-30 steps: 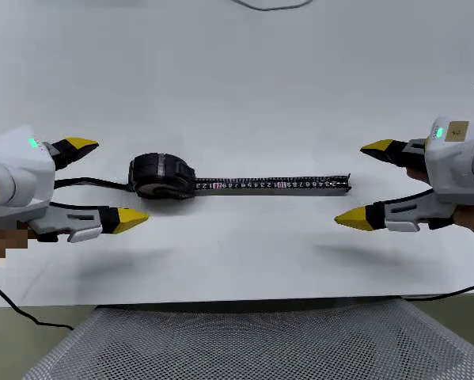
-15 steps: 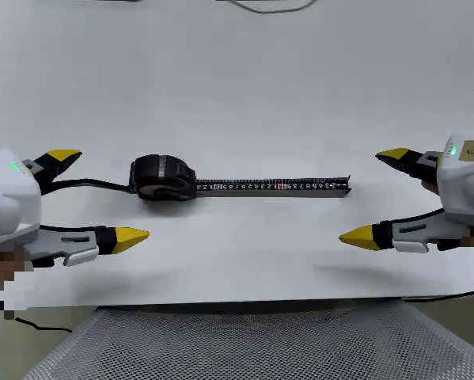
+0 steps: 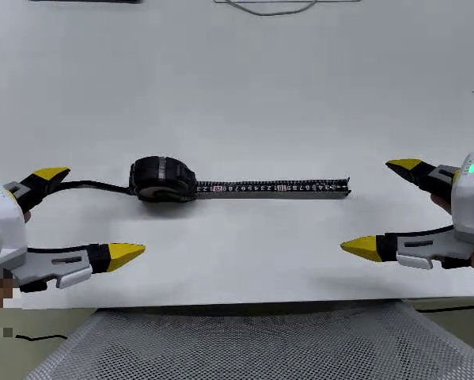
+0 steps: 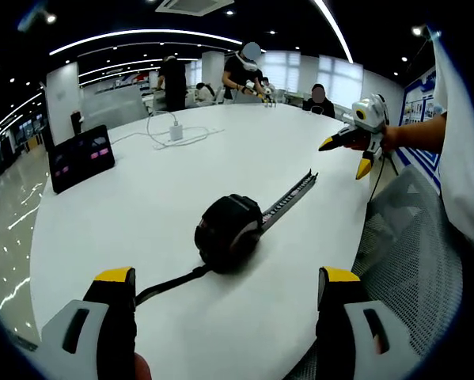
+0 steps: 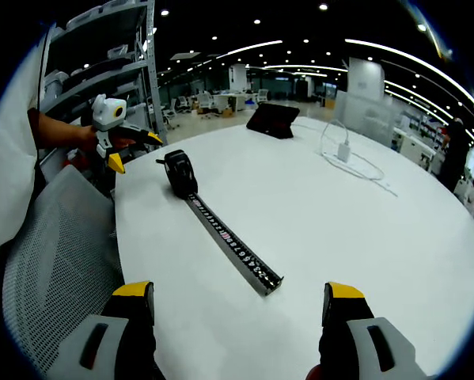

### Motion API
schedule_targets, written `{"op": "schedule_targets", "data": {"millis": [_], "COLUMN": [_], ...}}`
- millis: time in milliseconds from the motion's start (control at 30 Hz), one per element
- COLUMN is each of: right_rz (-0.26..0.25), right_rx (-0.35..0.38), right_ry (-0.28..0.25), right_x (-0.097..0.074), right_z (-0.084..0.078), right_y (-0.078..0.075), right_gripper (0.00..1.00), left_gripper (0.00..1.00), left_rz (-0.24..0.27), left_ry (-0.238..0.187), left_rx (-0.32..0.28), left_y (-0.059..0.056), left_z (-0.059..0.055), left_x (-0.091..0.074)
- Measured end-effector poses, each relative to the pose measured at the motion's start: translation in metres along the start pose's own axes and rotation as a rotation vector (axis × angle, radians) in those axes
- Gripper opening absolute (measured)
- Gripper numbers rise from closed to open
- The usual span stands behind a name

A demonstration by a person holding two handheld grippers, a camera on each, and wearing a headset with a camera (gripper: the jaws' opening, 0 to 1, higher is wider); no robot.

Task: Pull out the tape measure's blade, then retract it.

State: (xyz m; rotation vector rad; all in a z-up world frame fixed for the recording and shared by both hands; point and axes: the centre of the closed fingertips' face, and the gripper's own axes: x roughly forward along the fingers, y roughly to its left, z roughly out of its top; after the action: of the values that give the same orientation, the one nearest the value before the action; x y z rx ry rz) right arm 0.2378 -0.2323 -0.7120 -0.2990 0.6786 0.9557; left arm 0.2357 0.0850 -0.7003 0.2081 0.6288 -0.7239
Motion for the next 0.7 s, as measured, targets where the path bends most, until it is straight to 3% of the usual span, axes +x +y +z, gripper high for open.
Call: {"op": "schedule_targets", "data": {"millis": [333, 700], "right_rz": [-0.021, -0.036], "right_rx": [0.029, 0.058], "right_ry": [-0.030, -0.032], "right_x": [-0.003, -0.006], "right_z": [-0.001, -0.012], "right_y": [0.007, 0.016], "right_gripper": [0.88, 0.89], "left_gripper": [0.94, 0.94], "left_rz": [0.014, 0.034], "left_ry": [-0.016, -0.019], "left_rx": [-0.046, -0.096], "left_y": [-0.008, -0.009], "left_z": [-0.007, -0.019], "left_x": [-0.007, -0.015]}}
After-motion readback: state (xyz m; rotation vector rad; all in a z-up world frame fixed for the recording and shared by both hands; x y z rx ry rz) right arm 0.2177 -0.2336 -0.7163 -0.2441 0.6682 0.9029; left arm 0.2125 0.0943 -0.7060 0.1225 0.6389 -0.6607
